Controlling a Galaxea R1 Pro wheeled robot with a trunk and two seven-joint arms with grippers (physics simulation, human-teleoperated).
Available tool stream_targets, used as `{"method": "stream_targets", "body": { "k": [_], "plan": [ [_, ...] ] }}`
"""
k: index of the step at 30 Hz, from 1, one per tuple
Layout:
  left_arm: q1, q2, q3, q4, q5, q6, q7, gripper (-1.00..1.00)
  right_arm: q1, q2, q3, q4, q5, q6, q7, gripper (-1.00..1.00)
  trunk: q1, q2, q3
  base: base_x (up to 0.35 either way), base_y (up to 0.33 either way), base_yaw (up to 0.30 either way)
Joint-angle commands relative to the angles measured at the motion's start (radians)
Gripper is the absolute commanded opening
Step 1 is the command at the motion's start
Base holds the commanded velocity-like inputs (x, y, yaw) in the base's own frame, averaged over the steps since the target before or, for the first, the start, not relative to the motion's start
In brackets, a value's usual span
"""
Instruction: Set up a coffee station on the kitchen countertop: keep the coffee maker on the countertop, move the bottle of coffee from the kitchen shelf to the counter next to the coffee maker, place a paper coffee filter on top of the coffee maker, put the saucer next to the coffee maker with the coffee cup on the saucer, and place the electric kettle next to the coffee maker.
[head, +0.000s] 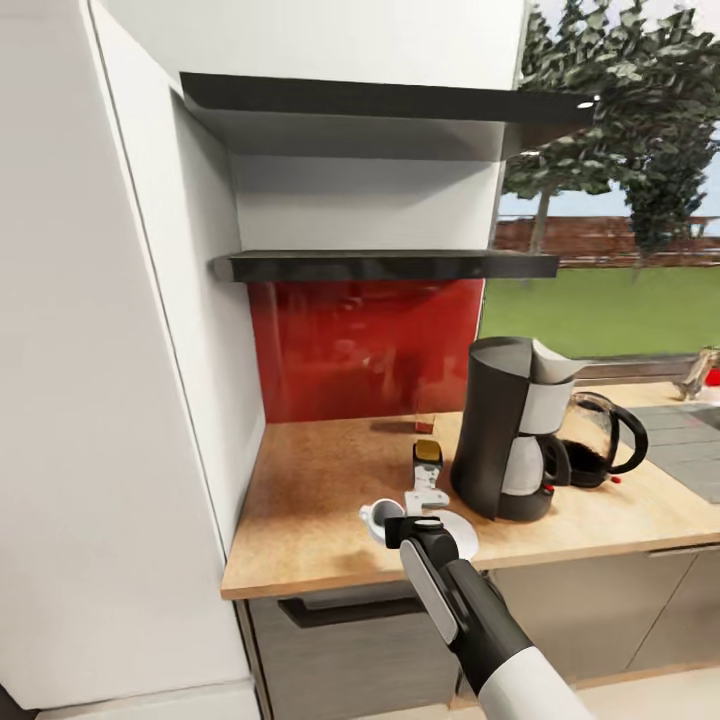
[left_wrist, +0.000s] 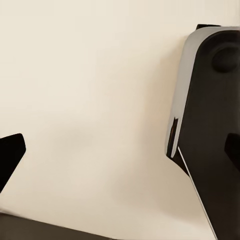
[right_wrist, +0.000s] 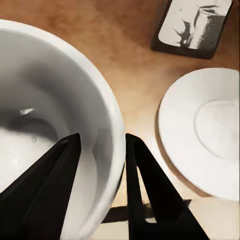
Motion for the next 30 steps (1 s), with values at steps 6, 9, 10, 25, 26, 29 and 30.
{"method": "stream_targets", "body": {
  "k": [6, 9, 10, 25, 26, 29, 30],
  "plan": [
    [0.001, 0.001, -0.008, -0.001, 0.010, -0.002, 0.002, 1.00, -0.001, 0.000, 0.003, -0.002, -0.010, 0.001, -0.010, -1.00, 0.000, -0.001, -0.004, 0.000, 0.000, -0.293],
    [0.001, 0.000, -0.008, -0.001, 0.010, -0.002, 0.002, 1.00, -0.001, 0.000, 0.003, -0.003, -0.010, 0.001, -0.010, -1.00, 0.000, -0.001, -0.005, 0.000, 0.000, -0.290],
    [0.001, -0.001, -0.009, -0.001, 0.010, -0.002, 0.002, 1.00, -0.001, 0.000, 0.004, -0.003, -0.010, 0.001, -0.010, -1.00, 0.000, -0.001, -0.006, 0.000, 0.000, -0.290],
    [0.001, 0.001, -0.008, -0.001, 0.010, -0.002, 0.002, 1.00, -0.001, 0.000, 0.005, -0.004, -0.010, 0.001, -0.010, -1.00, 0.000, -0.001, -0.007, 0.000, 0.000, -0.297],
    [0.001, 0.001, -0.008, -0.001, 0.010, -0.002, 0.002, 1.00, -0.001, 0.000, 0.005, -0.004, -0.010, 0.001, -0.010, -1.00, 0.000, -0.001, -0.007, 0.000, 0.000, -0.300],
    [0.001, 0.002, -0.008, -0.001, 0.010, -0.002, 0.002, 1.00, -0.001, 0.000, 0.004, -0.005, -0.010, 0.001, -0.010, -1.00, 0.000, -0.001, -0.007, 0.000, 0.000, -0.233],
    [0.001, 0.002, -0.008, -0.001, 0.010, -0.002, 0.002, 1.00, -0.001, 0.000, 0.003, -0.005, -0.010, 0.001, -0.010, -1.00, 0.000, -0.001, -0.007, 0.026, 0.000, -0.100]
  ]
}}
